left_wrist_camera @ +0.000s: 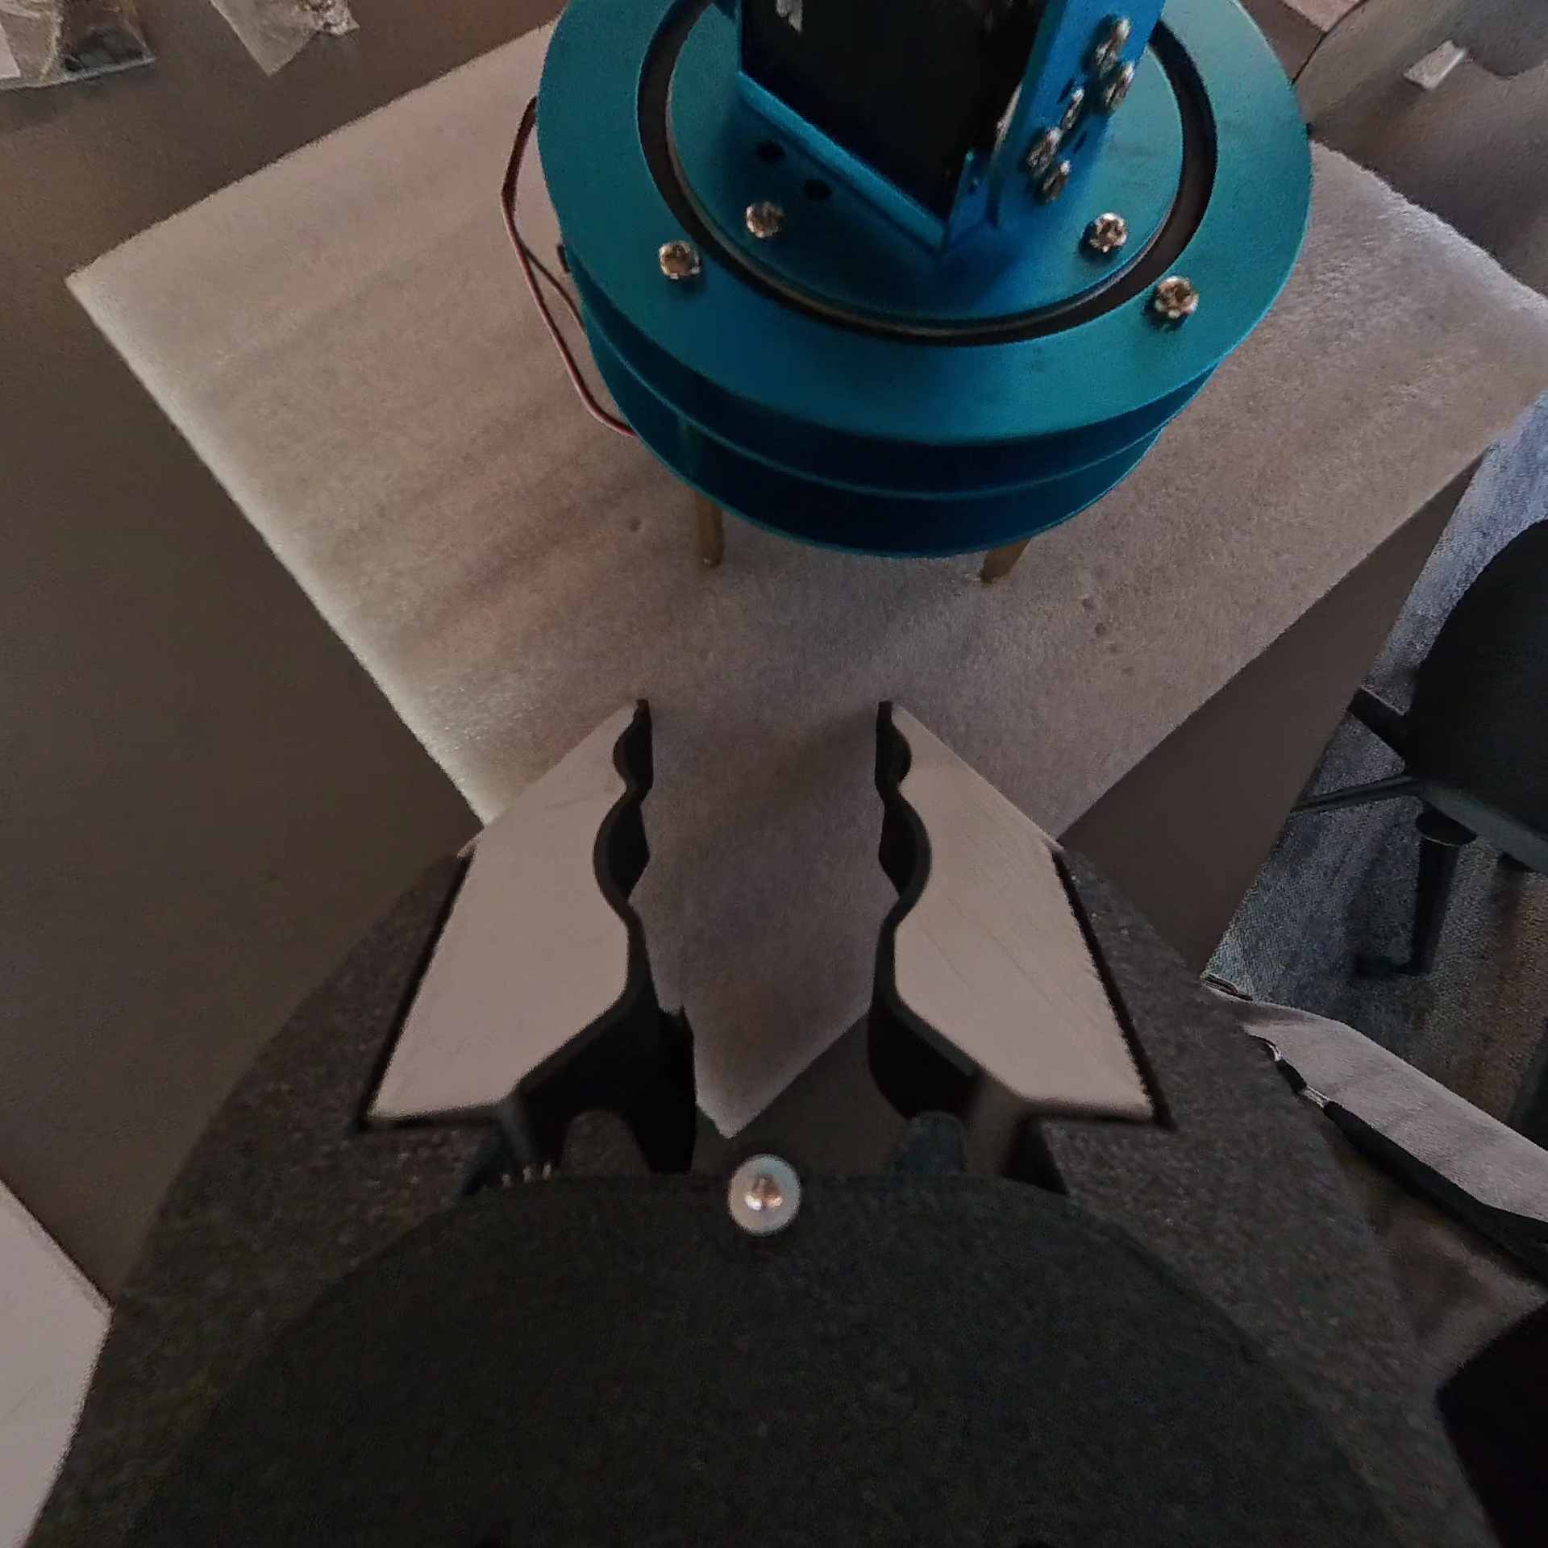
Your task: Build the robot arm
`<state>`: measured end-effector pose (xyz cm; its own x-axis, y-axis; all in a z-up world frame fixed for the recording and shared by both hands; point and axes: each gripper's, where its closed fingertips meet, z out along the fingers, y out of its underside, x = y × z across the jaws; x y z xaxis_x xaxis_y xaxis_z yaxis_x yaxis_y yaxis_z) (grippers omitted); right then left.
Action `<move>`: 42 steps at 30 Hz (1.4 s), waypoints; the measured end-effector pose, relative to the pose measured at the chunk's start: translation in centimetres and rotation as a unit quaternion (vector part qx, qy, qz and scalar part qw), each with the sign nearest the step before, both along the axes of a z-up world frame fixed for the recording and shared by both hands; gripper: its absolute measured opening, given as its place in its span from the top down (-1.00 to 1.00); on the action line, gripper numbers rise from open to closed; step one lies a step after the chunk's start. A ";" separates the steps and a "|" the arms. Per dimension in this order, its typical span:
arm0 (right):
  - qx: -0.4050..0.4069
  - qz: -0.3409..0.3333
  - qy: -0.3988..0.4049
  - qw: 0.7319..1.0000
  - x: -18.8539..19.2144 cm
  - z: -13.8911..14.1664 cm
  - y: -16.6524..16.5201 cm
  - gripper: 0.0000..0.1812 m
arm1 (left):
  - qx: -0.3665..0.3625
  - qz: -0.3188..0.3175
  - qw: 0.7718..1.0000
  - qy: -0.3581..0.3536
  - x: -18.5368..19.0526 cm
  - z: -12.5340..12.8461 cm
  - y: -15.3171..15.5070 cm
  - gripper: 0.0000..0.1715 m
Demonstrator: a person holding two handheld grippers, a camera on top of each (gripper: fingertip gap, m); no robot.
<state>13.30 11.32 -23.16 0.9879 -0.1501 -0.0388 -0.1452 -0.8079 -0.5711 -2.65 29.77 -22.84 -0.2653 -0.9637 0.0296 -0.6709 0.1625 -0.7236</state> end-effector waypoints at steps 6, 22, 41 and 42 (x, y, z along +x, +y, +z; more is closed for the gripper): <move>-0.017 0.021 -0.024 0.999 1.3 0.1 1.4 0.35 | -0.001 0.005 1.000 0.005 -0.8 0.0 0.0 0.38; 0.046 0.074 -0.021 0.996 0.1 2.8 6.1 0.71 | -0.024 0.067 0.995 -0.066 -2.0 1.8 0.3 0.42; 0.053 0.059 0.044 0.996 0.7 0.5 7.6 0.98 | -0.161 -0.132 0.962 -0.174 -5.5 6.5 -9.0 0.58; 0.056 0.061 0.041 0.996 0.7 0.5 7.5 0.98 | -0.177 -0.136 0.960 -0.167 -5.5 6.6 -9.2 0.58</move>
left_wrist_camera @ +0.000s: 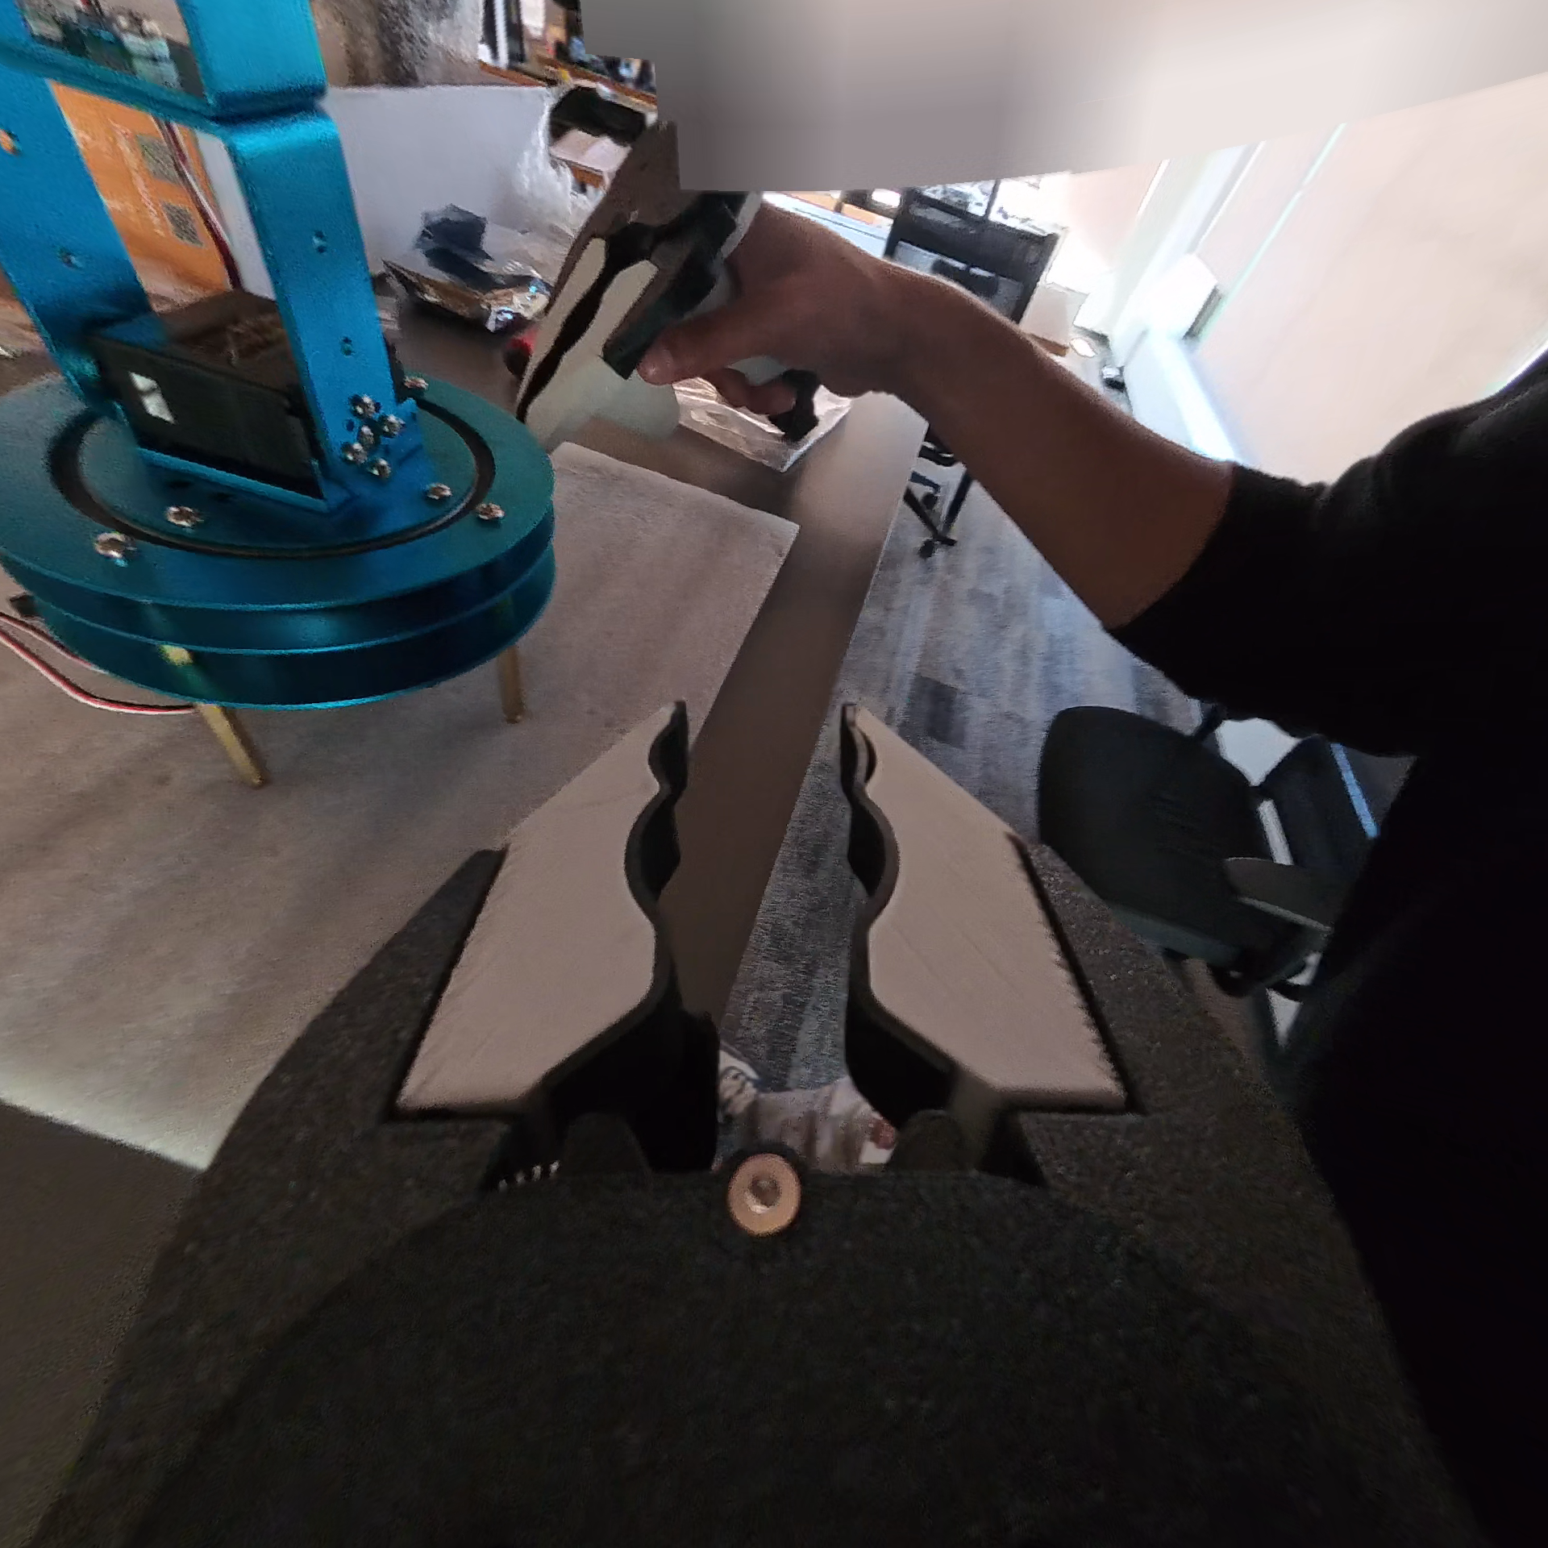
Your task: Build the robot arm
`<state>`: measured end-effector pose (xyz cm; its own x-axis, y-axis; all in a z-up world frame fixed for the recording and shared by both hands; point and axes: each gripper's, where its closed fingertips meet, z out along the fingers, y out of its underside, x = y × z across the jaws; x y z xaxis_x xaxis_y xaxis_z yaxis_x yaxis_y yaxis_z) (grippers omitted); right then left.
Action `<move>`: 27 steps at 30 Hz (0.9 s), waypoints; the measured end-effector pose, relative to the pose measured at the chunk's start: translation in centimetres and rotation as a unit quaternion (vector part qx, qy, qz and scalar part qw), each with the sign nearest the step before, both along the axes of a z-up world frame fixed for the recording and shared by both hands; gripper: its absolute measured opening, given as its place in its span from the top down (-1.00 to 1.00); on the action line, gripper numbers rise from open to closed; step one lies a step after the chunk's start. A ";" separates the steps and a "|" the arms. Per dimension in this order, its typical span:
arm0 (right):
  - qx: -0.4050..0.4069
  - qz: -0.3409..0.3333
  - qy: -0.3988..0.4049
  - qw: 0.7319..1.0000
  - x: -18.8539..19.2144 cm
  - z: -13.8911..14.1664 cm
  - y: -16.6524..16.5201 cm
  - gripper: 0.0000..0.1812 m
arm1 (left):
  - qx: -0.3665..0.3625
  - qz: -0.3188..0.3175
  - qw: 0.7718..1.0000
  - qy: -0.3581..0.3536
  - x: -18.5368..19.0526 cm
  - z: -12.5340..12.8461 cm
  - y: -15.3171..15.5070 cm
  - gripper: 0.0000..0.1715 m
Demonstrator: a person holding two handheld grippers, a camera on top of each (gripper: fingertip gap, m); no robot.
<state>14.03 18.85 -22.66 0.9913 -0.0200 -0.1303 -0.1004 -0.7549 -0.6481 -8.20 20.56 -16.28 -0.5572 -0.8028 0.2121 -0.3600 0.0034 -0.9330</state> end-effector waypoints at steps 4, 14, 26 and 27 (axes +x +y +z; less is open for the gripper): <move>-0.001 0.003 -0.038 0.999 0.0 0.5 -0.3 1.00 | -0.021 -0.014 0.999 0.029 0.2 -0.3 -0.1 0.57; -0.019 0.013 -0.048 0.999 -0.2 0.2 0.0 0.88 | 0.108 0.002 0.994 0.006 1.1 -1.5 0.0 0.56; 0.036 0.013 0.039 0.998 -0.4 1.0 0.2 1.00 | 0.102 0.011 0.995 -0.020 1.6 -0.6 0.4 0.56; 0.032 0.010 0.032 0.999 -0.3 1.0 0.0 1.00 | 0.105 0.015 0.994 -0.026 1.9 -0.4 0.5 0.56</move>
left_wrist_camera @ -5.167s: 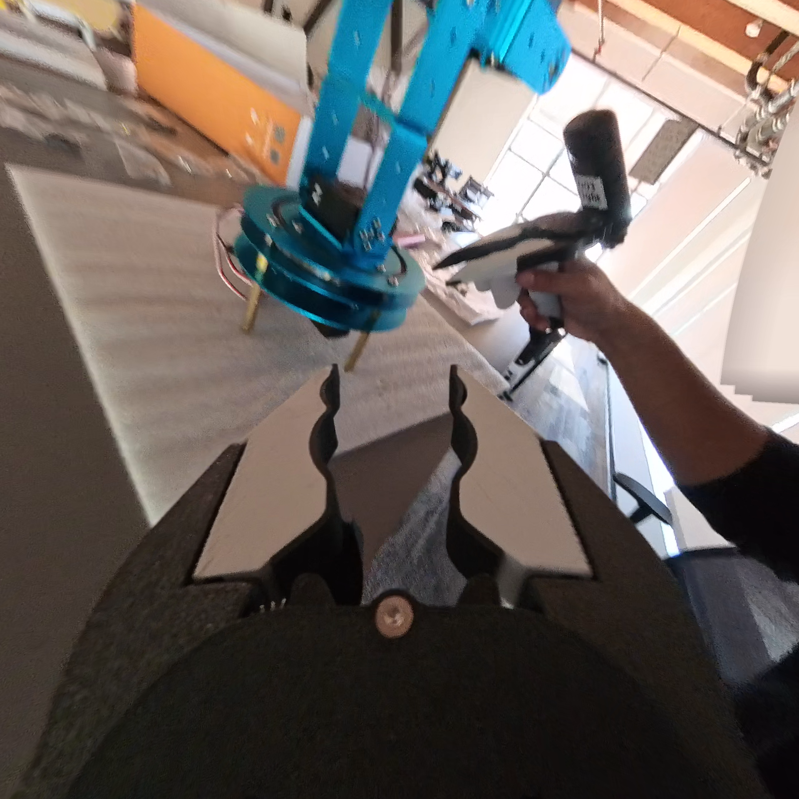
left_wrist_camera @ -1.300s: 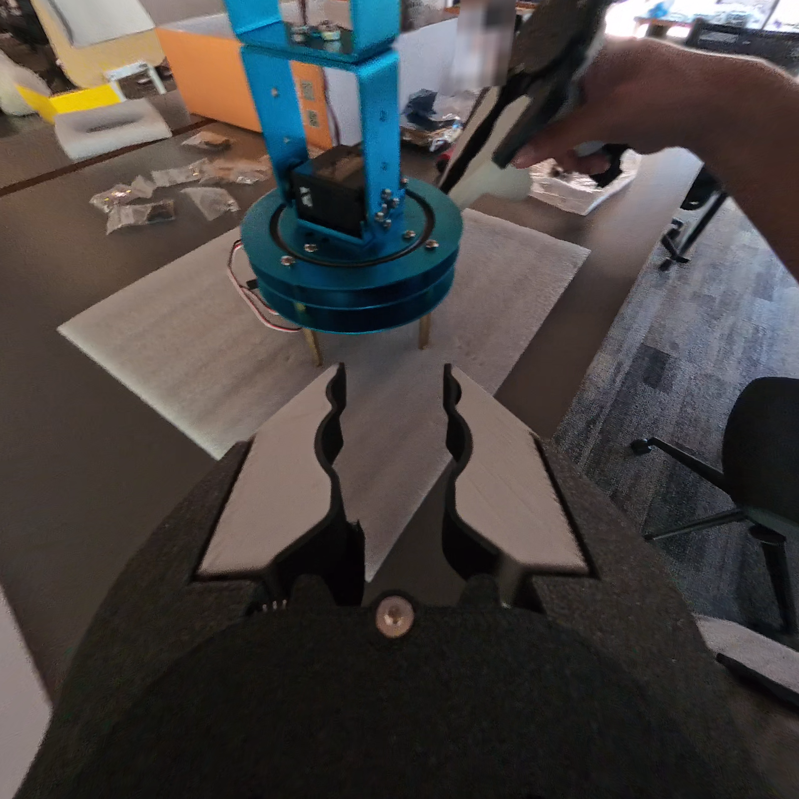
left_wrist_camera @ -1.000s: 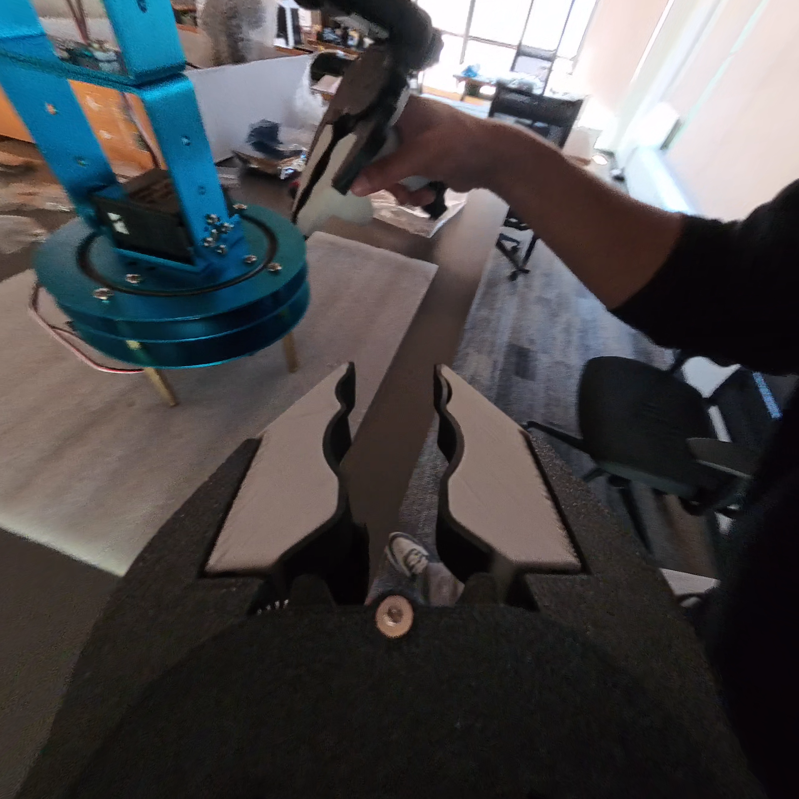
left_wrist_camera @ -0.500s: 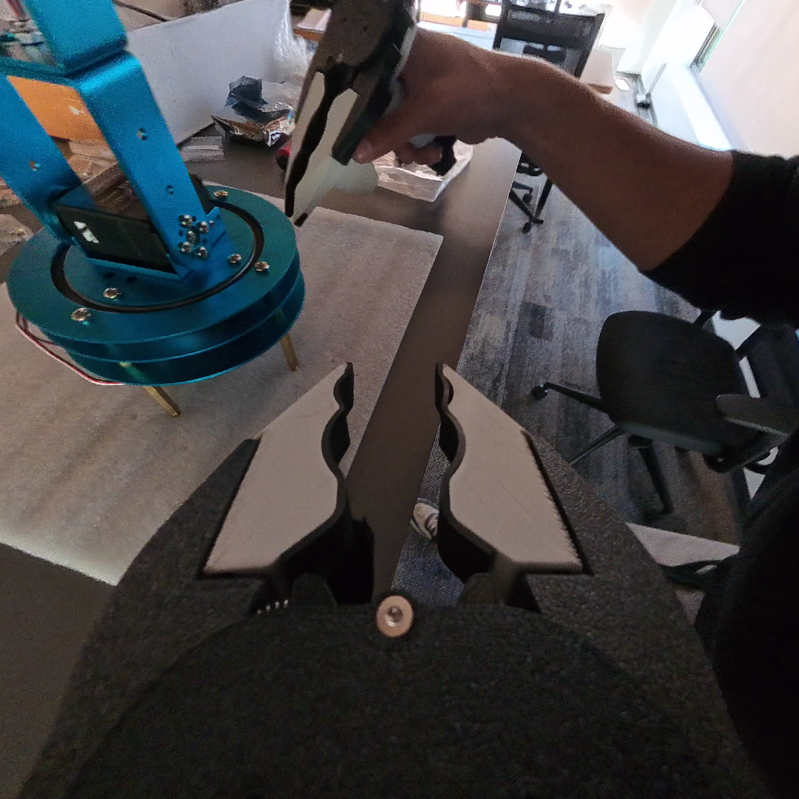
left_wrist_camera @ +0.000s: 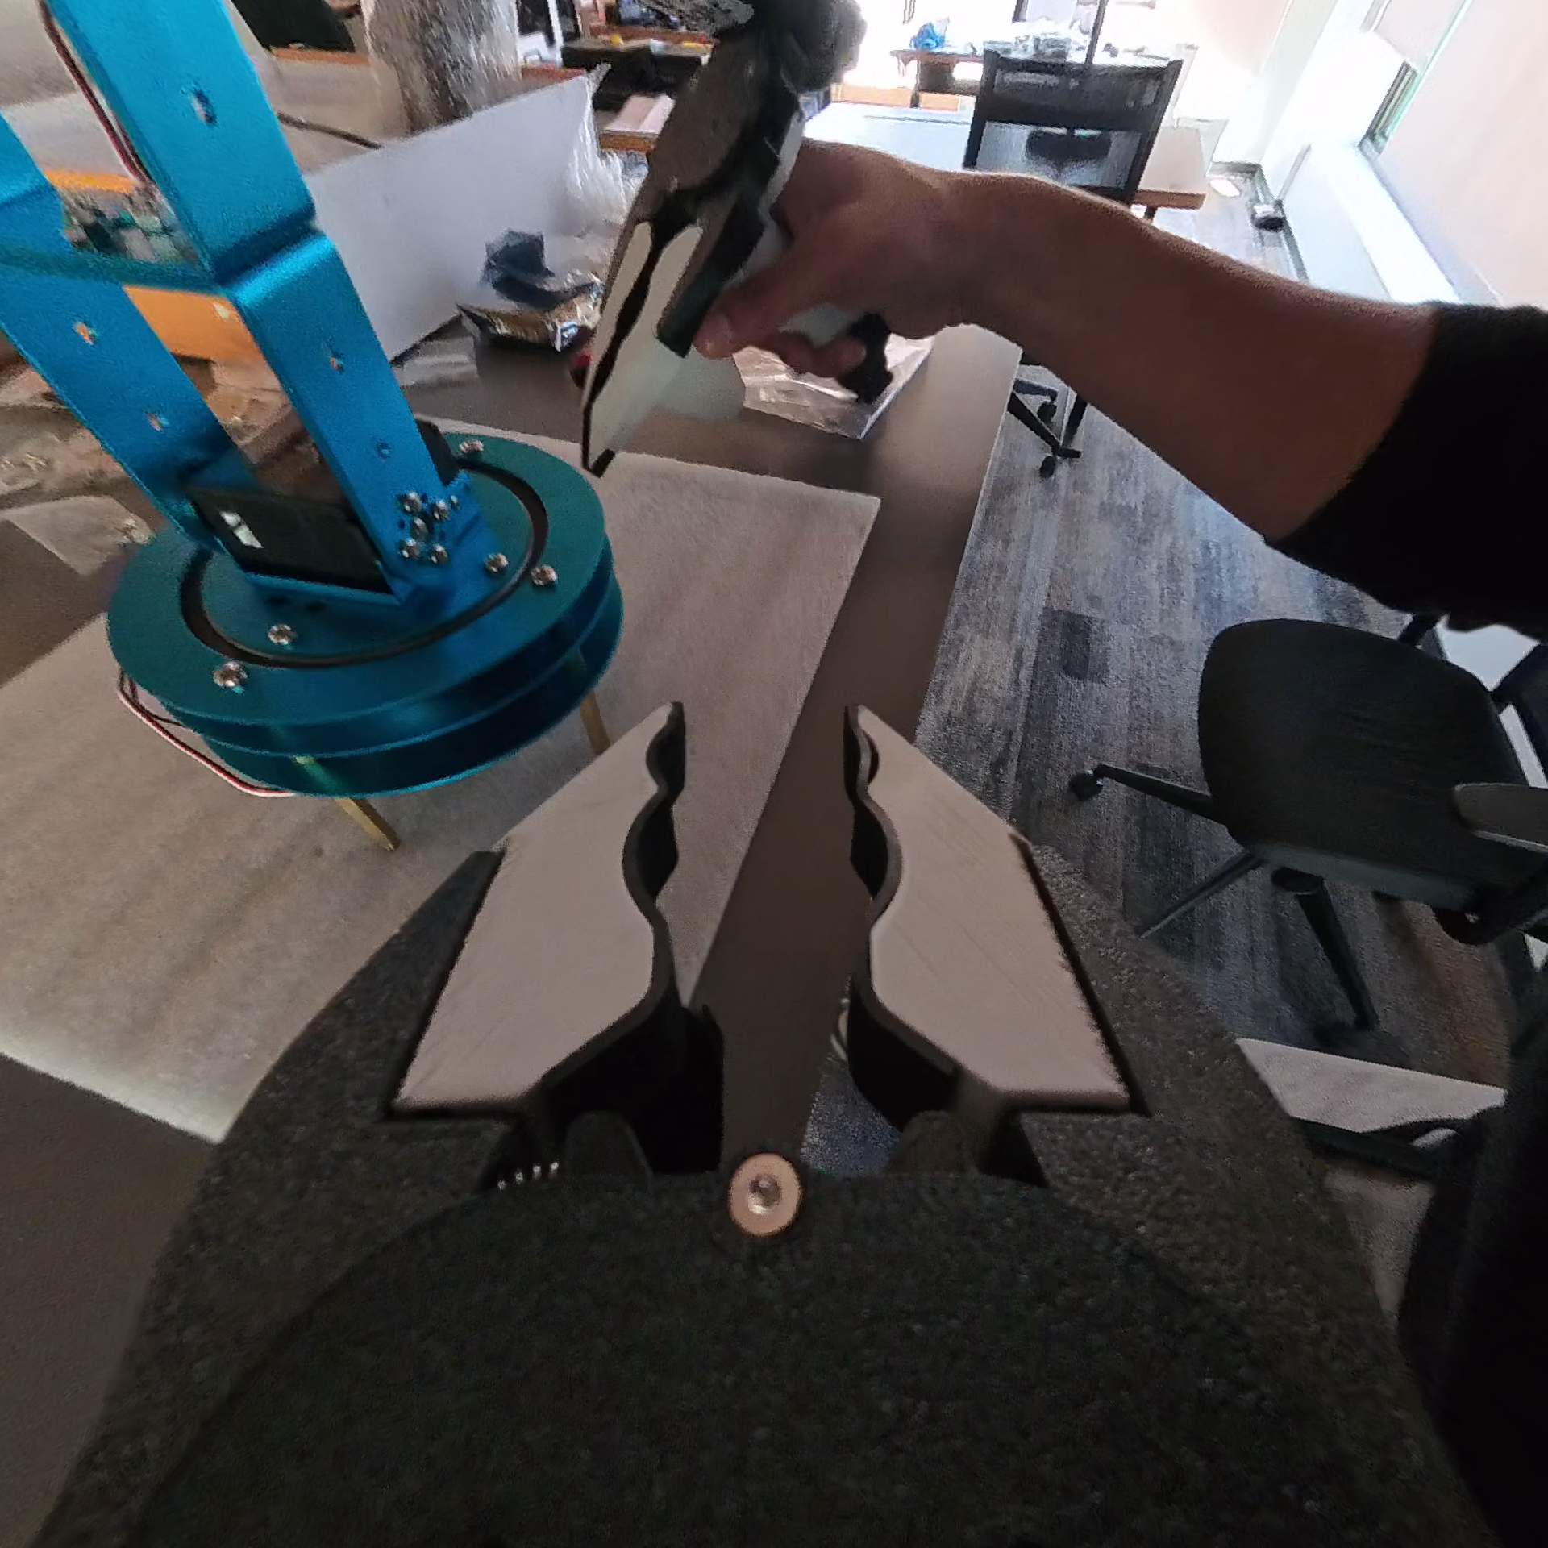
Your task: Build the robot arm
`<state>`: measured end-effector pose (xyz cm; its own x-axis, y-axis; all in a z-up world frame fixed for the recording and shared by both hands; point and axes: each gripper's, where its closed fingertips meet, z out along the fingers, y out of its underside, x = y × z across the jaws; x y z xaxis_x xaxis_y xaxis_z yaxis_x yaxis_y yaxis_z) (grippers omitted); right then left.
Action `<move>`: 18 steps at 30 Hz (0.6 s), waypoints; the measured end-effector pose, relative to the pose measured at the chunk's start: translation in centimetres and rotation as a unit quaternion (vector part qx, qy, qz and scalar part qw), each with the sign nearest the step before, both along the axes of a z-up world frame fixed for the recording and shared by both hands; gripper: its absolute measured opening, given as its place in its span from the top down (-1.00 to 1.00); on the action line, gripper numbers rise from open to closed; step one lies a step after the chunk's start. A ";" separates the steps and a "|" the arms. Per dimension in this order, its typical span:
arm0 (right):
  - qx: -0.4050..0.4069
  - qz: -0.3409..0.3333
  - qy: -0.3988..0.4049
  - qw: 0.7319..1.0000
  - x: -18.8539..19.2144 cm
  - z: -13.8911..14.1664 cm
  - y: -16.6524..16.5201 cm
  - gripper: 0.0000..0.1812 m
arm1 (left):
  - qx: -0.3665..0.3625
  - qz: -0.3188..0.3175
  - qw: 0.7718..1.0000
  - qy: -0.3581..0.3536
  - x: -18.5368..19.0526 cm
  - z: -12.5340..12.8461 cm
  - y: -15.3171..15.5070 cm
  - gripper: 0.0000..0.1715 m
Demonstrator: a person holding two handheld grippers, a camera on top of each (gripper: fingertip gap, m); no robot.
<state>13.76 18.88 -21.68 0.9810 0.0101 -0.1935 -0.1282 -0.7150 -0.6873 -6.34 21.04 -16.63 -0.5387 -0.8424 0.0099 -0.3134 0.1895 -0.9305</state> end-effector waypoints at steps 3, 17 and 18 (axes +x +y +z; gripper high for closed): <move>-0.009 0.014 -0.030 0.999 -0.5 0.5 -0.1 0.94 | 0.020 0.002 1.000 0.002 0.6 -0.2 -0.1 0.56; -0.088 0.037 -0.049 0.994 -0.6 -1.1 0.4 0.95 | 0.009 0.001 0.998 0.066 0.5 -2.4 -0.5 0.56; -0.083 0.040 -0.047 0.995 -0.6 -1.1 0.4 0.95 | 0.002 0.002 0.998 0.070 0.6 -2.3 -0.4 0.56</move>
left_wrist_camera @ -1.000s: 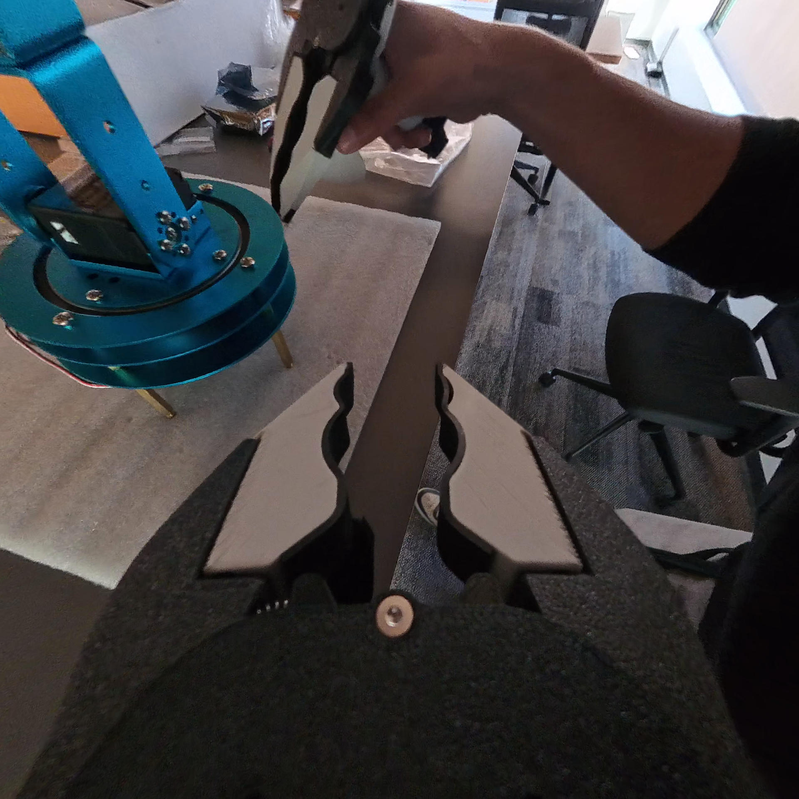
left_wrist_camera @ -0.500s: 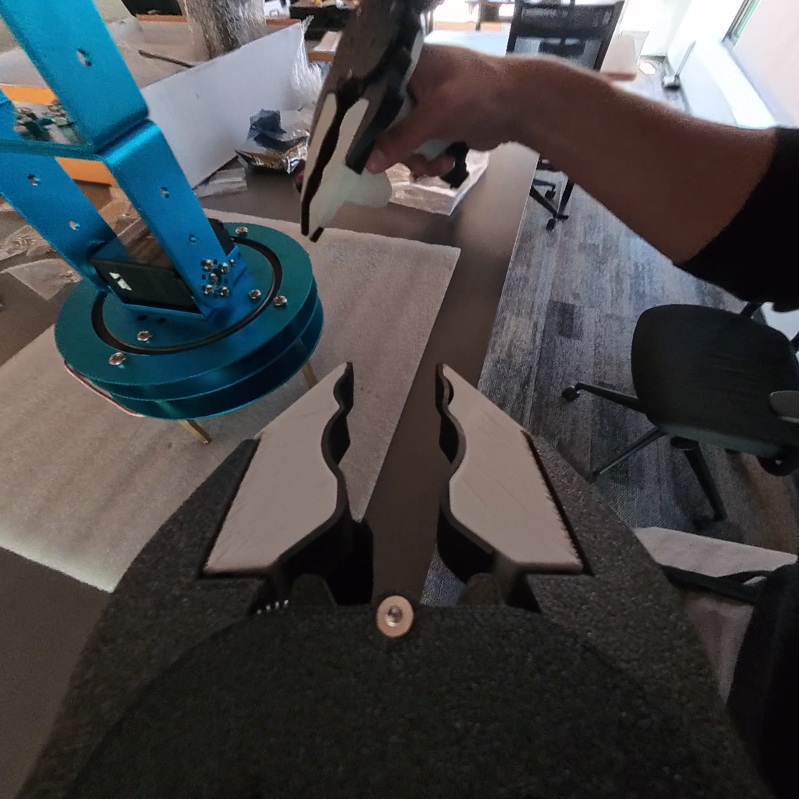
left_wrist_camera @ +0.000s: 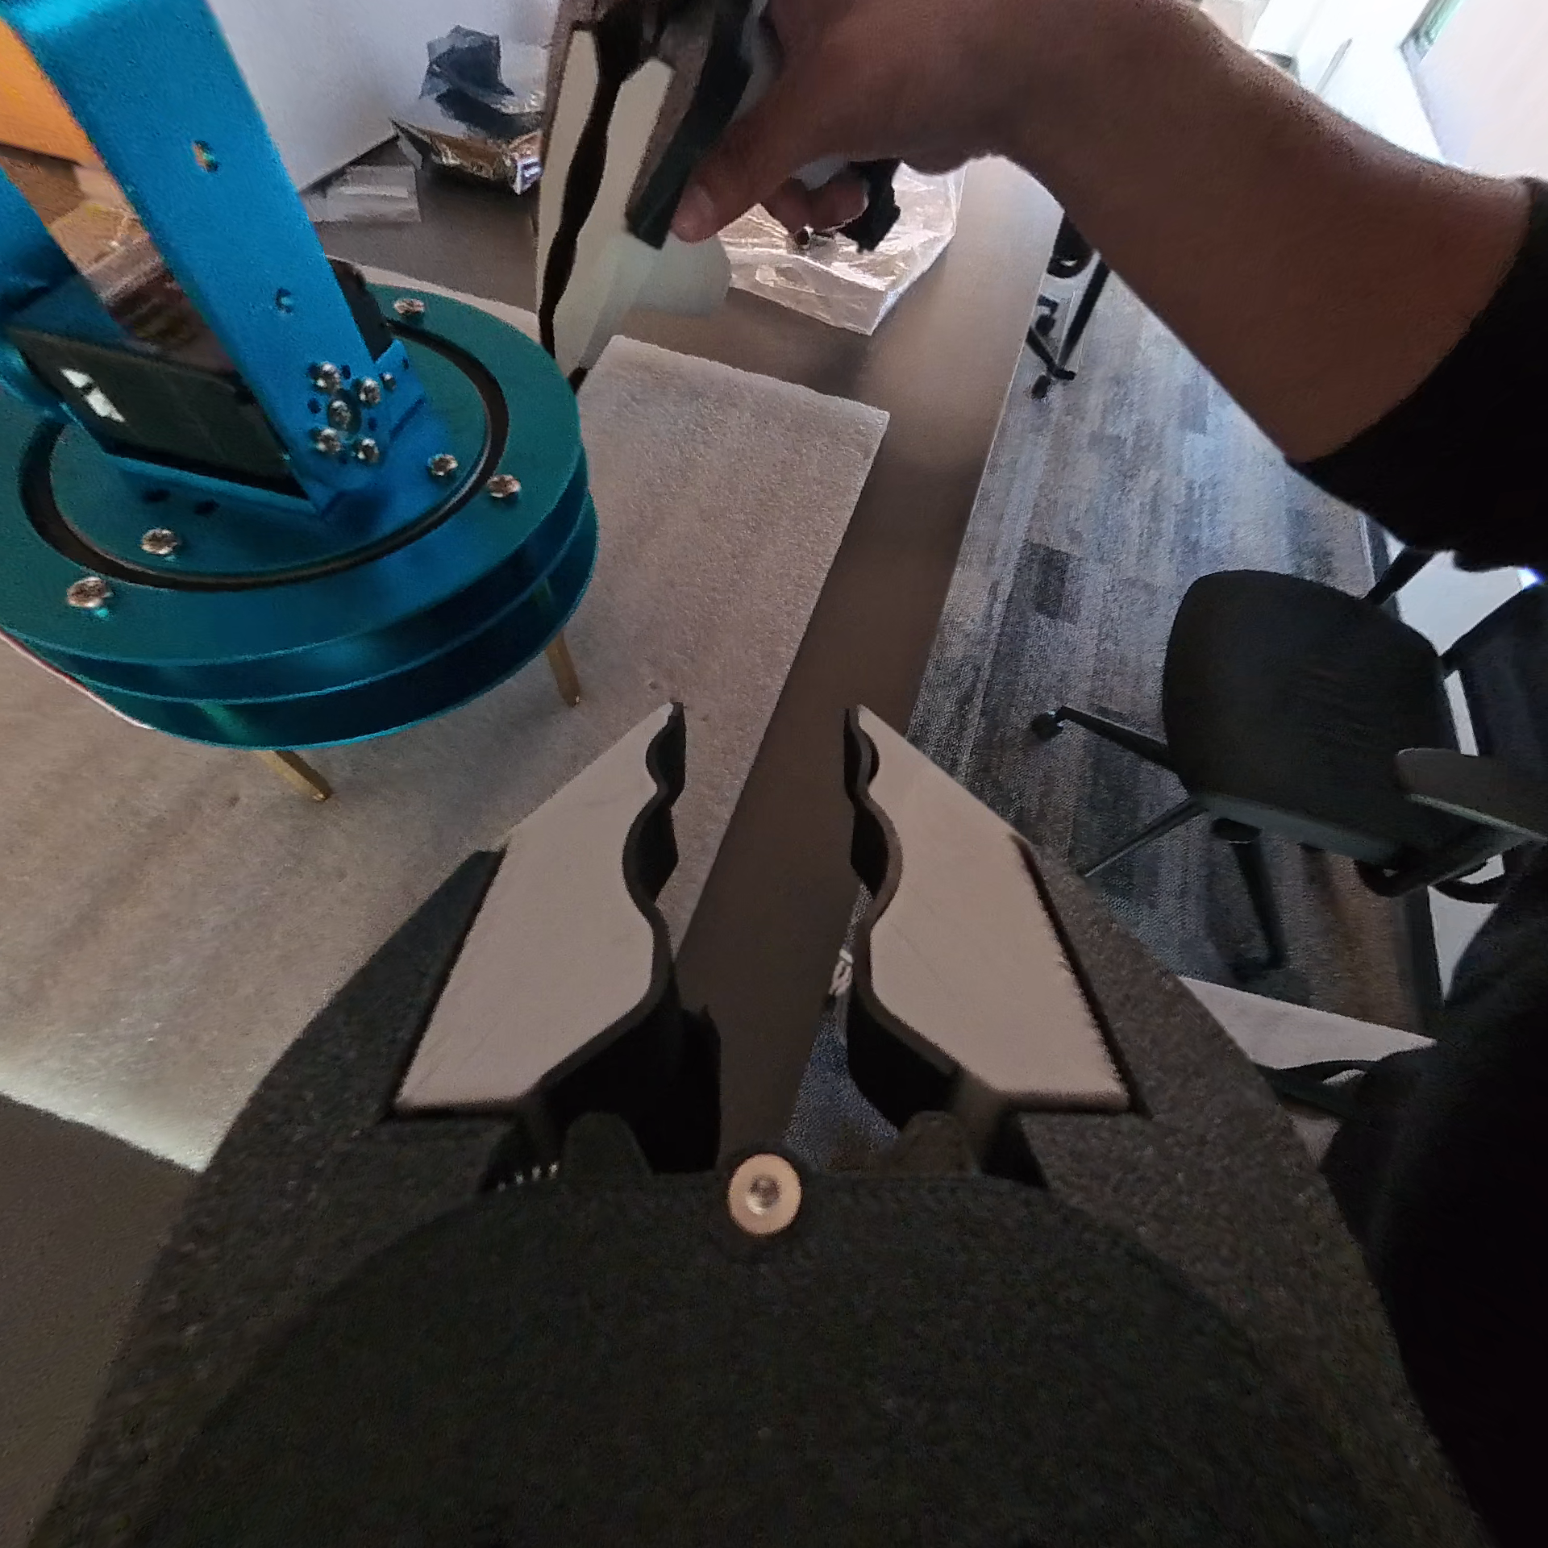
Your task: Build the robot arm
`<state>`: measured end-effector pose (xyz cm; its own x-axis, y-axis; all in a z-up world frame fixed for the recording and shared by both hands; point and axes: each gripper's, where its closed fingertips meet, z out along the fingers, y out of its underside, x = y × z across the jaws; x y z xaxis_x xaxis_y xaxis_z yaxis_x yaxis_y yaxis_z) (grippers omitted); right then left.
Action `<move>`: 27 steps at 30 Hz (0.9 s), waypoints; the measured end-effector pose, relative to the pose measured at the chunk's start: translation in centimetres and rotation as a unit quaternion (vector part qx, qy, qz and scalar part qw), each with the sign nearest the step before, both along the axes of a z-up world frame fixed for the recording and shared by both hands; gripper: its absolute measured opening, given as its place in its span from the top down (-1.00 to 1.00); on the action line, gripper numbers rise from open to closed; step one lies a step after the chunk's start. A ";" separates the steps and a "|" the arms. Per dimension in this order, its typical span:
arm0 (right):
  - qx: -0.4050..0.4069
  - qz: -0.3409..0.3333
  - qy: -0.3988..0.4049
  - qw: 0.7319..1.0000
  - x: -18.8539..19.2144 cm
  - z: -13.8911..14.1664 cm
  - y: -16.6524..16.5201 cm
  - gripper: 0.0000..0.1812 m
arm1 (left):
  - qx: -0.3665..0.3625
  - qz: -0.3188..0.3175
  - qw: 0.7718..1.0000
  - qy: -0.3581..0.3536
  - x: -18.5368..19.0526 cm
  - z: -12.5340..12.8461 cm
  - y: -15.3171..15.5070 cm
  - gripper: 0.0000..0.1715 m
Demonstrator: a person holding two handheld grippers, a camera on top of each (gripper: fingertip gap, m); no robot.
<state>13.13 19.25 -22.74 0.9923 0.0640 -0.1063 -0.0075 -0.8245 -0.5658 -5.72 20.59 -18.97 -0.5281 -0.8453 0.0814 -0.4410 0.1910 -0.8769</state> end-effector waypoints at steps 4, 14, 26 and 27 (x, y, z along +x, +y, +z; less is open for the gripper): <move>0.063 -0.016 0.060 0.996 -0.5 1.7 0.2 0.95 | -0.006 0.017 1.000 -0.008 0.5 0.6 0.7 0.56; 0.242 0.001 0.360 0.901 -10.4 9.6 0.8 0.96 | 0.138 0.024 0.955 -0.260 3.3 6.6 0.4 0.64; 0.302 0.075 0.501 0.807 -14.6 12.9 1.1 0.97 | 0.170 -0.005 0.916 -0.364 4.7 9.1 -1.1 0.76; 0.303 0.077 0.504 0.805 -14.7 12.9 1.1 0.97 | 0.168 -0.003 0.916 -0.365 4.7 9.1 -1.1 0.77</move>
